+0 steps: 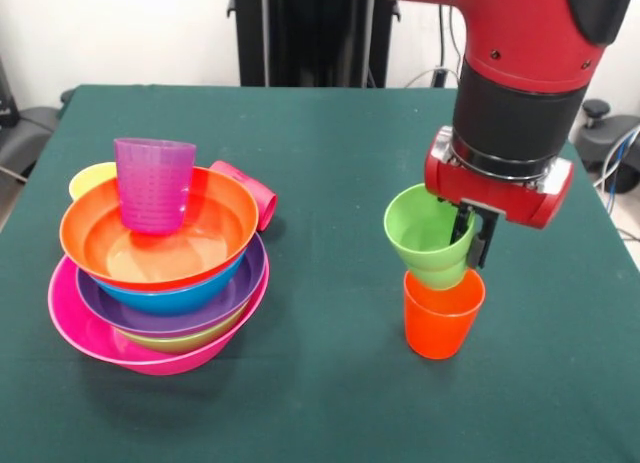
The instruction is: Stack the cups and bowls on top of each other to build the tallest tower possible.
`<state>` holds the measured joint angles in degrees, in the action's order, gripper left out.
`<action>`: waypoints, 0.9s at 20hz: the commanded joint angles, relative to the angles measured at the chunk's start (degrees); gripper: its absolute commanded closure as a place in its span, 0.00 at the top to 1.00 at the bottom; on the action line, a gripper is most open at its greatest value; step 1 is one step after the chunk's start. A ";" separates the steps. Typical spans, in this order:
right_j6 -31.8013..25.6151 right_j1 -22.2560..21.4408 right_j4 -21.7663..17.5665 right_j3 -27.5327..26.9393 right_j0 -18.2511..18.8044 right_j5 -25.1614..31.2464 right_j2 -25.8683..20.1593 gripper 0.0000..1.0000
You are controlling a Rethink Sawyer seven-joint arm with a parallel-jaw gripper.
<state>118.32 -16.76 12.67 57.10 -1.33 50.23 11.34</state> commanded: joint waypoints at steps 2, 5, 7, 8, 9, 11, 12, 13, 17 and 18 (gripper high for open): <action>9.35 4.87 -0.89 0.89 0.07 -6.51 -2.83 0.00; 9.31 5.68 -0.89 0.65 -0.11 -7.19 -2.50 0.00; 9.30 6.21 -0.80 0.52 -0.20 -7.64 -2.33 0.00; 9.22 6.49 -0.72 0.36 -0.16 -7.78 -2.30 0.00; 9.15 6.78 -0.65 0.20 -0.12 -7.93 -2.26 0.00; 8.90 7.13 -0.48 0.09 -0.06 -8.25 -2.17 0.00; 8.74 7.24 -0.39 0.09 -0.05 -8.42 -2.12 0.00; 8.68 7.24 -0.32 0.03 -0.08 -8.35 -2.03 0.00; 8.90 6.95 -0.13 0.02 -0.42 -7.75 -1.71 0.00; 8.90 6.84 -0.06 0.08 -0.44 -7.67 -1.73 0.00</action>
<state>118.32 -12.09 13.18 56.49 -1.36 44.34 12.19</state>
